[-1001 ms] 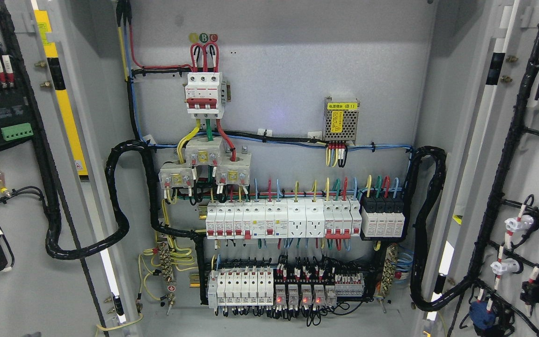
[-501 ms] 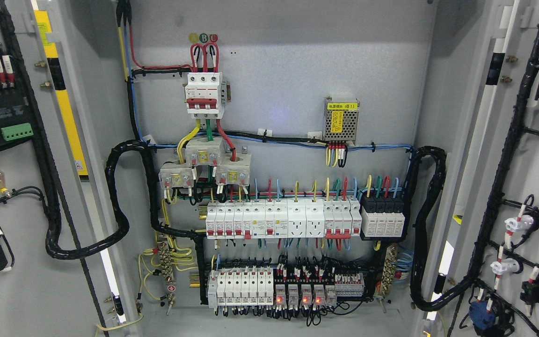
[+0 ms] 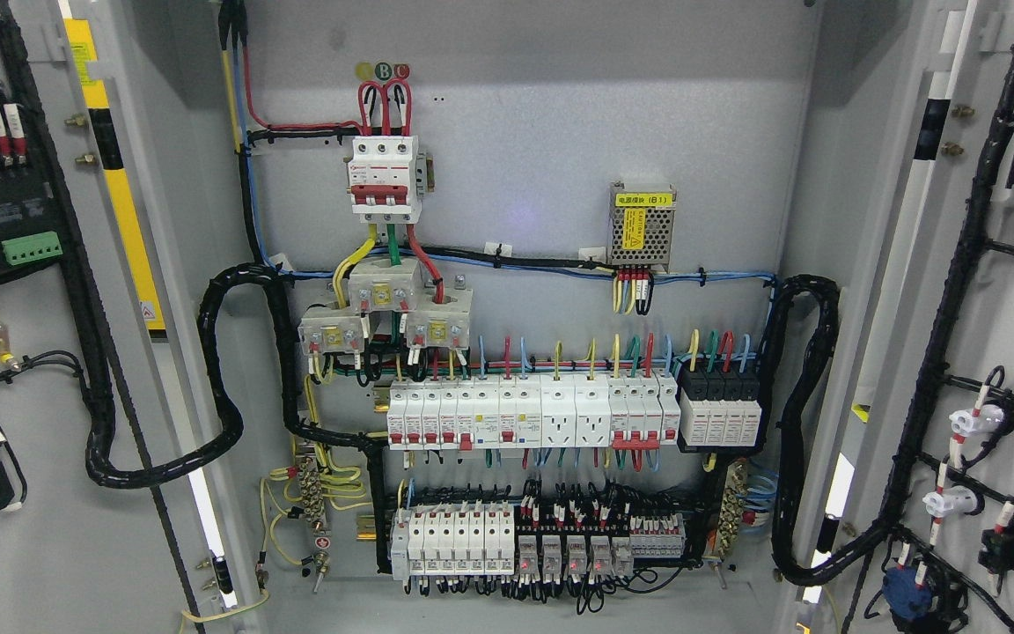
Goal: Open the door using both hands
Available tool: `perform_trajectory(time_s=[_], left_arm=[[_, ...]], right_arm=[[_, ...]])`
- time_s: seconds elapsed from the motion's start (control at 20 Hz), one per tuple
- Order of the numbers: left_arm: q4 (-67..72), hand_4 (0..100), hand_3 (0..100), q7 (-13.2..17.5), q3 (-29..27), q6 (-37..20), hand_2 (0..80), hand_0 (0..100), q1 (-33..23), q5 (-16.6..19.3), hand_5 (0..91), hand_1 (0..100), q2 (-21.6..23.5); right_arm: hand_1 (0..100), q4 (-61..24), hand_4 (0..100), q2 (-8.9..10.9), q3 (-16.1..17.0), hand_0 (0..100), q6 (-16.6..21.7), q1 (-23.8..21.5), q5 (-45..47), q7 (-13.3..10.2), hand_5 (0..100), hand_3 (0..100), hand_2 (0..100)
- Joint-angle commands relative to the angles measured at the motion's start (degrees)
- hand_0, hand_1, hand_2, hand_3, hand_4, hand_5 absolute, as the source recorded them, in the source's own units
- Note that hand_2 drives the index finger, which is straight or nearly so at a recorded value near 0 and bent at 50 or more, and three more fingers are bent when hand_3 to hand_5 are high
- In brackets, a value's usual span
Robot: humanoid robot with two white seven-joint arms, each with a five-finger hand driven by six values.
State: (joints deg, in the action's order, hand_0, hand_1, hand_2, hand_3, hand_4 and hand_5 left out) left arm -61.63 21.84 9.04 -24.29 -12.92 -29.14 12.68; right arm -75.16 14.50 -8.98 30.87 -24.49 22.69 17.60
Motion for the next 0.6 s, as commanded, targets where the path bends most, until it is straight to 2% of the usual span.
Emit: perform_trajectory(time_s=[0.0, 0.15, 0.25, 0.3, 0.45, 0.55], left_arm=[[41.6, 0, 0, 0.3, 4.8, -1.0, 0.0, 0, 6.2, 2.8, 0.0, 0, -13.1], [55.5, 0, 0, 0.3, 4.9, -0.7, 0.0, 0, 9.7, 3.7, 0.0, 0, -15.8], [60.0, 0, 0, 0.3, 5.0, -0.3, 0.0, 0, 10.0, 5.8, 0.0, 0, -16.1], [60.5, 0, 0, 0.3, 4.8, 0.4, 0.0, 0, 10.0, 7.2, 0.0, 0, -16.0], [60.7, 0, 0, 0.3, 4.5, 5.2, 0.0, 0, 9.4, 8.4, 0.0, 0, -15.6], [61.5, 0, 0, 0.3, 4.5, 8.3, 0.0, 0, 9.2, 8.5, 0.0, 0, -15.2]], right_arm=[[4, 41.7, 0, -6.14, -3.9, 22, -0.2, 6.6, -6.4, 0.1, 0, 0, 0], [4, 53.6, 0, -7.37, -4.0, 22, -0.2, 10.7, -7.0, 0.1, 0, 0, 0], [4, 57.6, 0, -7.82, -4.3, 22, -0.4, 12.2, -7.0, -0.2, 0, 0, 0], [4, 59.1, 0, -7.82, -4.3, 22, -1.2, 12.5, -7.0, -1.2, 0, 0, 0], [4, 59.8, 0, -7.82, -4.5, 22, -6.9, 12.5, -7.0, -4.7, 0, 0, 0], [4, 59.9, 0, -7.73, -4.5, 22, -10.6, 12.5, -7.6, -5.8, 0, 0, 0]])
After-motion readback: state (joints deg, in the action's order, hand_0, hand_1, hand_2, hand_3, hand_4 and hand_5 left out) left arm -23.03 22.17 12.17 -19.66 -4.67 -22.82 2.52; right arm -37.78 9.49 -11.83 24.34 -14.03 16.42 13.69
